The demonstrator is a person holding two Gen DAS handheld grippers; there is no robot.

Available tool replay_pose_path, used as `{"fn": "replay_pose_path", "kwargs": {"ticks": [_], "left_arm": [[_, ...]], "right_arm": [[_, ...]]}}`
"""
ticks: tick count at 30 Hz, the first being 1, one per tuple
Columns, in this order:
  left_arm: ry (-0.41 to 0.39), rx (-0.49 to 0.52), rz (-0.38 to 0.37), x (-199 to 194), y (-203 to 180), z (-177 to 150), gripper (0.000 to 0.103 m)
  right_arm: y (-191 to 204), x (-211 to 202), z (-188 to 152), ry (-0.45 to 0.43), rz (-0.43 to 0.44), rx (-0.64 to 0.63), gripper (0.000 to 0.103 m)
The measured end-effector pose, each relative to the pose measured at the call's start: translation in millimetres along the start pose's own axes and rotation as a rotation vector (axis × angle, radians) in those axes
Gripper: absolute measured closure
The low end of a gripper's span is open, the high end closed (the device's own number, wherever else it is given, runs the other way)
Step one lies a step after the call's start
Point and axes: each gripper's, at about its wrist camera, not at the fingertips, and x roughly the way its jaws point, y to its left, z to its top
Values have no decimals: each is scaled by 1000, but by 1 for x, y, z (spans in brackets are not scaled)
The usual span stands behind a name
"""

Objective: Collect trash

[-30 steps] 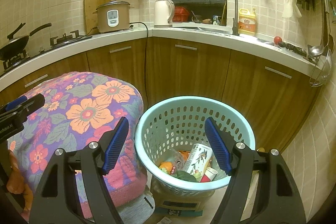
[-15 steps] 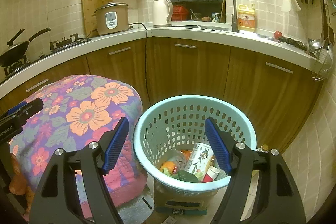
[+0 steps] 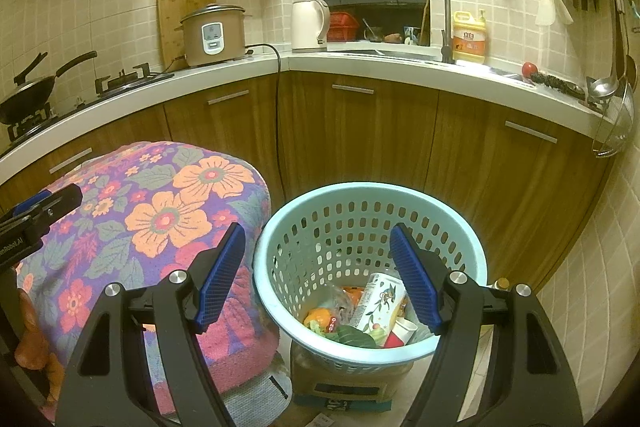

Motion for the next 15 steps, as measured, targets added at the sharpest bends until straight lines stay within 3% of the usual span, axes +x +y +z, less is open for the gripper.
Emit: {"fn": "replay_pose_path", "kwargs": {"ticks": [15], "left_arm": [[0,0,-1,0,0,0,12]], "right_arm": [[-1,2,-1,7,2,0,32]]}}
